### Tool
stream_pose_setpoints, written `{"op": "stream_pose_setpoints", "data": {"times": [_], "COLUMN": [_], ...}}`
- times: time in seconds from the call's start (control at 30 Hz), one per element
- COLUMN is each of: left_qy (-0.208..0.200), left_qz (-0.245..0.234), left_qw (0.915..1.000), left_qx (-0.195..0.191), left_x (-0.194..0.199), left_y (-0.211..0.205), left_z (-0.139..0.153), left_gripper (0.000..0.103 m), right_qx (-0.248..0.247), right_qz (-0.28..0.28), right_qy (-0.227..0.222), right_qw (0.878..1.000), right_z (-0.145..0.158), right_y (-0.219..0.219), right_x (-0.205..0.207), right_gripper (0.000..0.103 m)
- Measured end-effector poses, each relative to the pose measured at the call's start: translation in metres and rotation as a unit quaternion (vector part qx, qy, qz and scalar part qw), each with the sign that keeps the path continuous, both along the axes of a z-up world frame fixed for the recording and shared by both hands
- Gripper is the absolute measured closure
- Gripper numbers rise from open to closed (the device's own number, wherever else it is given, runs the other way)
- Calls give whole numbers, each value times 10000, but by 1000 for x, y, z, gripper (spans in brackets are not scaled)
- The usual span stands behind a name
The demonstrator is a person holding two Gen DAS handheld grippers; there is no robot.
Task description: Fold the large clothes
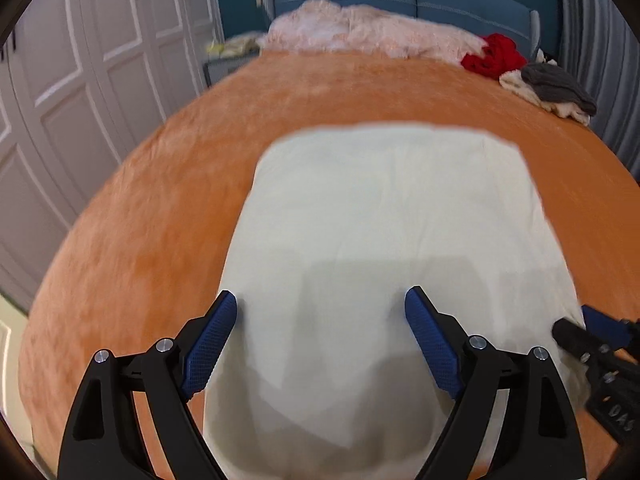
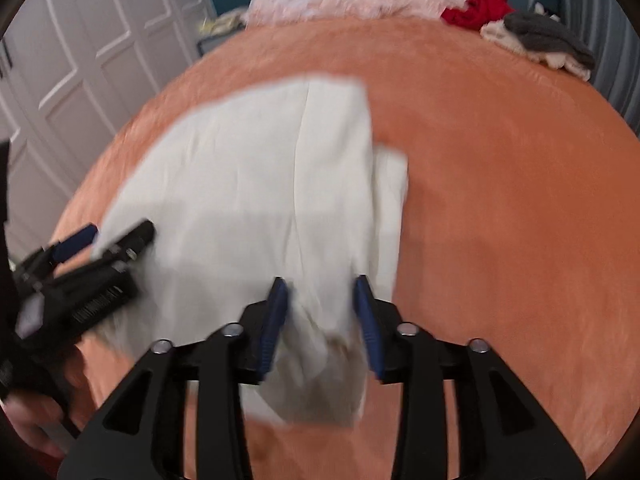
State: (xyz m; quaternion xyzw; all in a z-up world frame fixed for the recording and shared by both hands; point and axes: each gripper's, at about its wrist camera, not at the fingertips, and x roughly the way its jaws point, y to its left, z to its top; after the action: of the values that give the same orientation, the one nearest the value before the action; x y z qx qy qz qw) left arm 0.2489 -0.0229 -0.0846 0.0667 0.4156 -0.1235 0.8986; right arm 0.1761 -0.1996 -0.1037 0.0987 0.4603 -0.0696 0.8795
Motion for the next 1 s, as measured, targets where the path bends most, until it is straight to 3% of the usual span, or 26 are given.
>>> {"op": "stream_pose_setpoints", "data": {"times": [0.1, 0.3, 0.5, 0.73, 1.0], "left_qy": [55, 299, 363, 291, 263], "left_qz": [87, 245, 193, 218, 206], "left_qw": [9999, 9992, 9990, 9986, 9988], "left_qx": [14, -95, 199, 385, 365], "left_x": [-22, -57, -92, -133, -170], "left_y": [12, 26, 26, 20, 17], "left_z": [-11, -2, -3, -4, -4], "left_gripper": [16, 16, 17, 17, 17], "right_qx": [161, -104, -149, -255, -549], "right_qz": [-99, -303, -479, -579, -566], "right_qy": [95, 133, 109, -10, -123], "right_qw": [9998, 9994, 9987, 9980, 9968], "right_z": [-16, 5, 9, 11, 7], "right_y": [-2, 7, 7, 11, 23], "right_x": [-16, -54, -94, -125, -156], "right_gripper": [59, 59, 57, 31, 24]}}
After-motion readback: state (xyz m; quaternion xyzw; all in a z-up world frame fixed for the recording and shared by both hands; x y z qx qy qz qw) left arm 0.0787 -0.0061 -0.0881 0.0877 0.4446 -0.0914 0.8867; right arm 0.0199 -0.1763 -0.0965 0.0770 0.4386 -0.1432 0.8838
